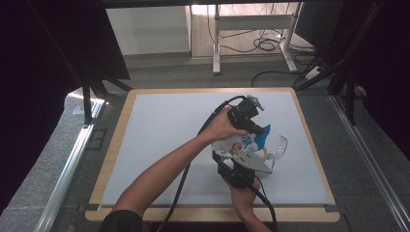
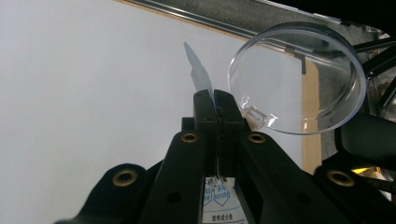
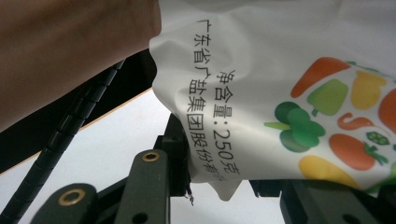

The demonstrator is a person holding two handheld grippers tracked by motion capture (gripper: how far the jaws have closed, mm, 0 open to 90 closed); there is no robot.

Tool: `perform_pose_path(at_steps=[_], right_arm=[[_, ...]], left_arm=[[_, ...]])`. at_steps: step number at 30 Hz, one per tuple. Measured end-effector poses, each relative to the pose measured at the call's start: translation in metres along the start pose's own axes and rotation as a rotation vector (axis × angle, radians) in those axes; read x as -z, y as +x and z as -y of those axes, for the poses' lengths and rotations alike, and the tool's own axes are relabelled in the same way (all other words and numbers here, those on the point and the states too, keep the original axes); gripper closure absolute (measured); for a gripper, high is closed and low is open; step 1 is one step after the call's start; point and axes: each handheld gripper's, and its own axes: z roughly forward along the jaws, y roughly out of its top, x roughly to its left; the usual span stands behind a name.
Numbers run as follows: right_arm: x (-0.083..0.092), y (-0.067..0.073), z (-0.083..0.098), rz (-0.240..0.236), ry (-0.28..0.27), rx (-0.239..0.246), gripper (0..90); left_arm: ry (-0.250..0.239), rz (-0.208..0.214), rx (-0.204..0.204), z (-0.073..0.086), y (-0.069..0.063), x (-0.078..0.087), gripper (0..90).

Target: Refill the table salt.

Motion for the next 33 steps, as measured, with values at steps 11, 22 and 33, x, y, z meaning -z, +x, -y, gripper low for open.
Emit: perform_pose_path(at_steps=[11,22,33], right_arm=[[0.0,0.0008,0.0002,-0.001,0.006,0.001,64.7],[0.0002,0.0012,-0.0001,0.001,0.003,0.001,64.8],[0.0012,-0.0009,-0.0008,0.005,-0.003,-0.001,64.9]], left_arm=[[-0.005,0.003,0.008,0.0022,0.0006,0.0002,90.0],[-0.002,0.005,0.003,0.0013,0.0006,0.0,90.0],[0.003,0.005,0.001,-0.0016,0.0001,-0.0017,90.0]])
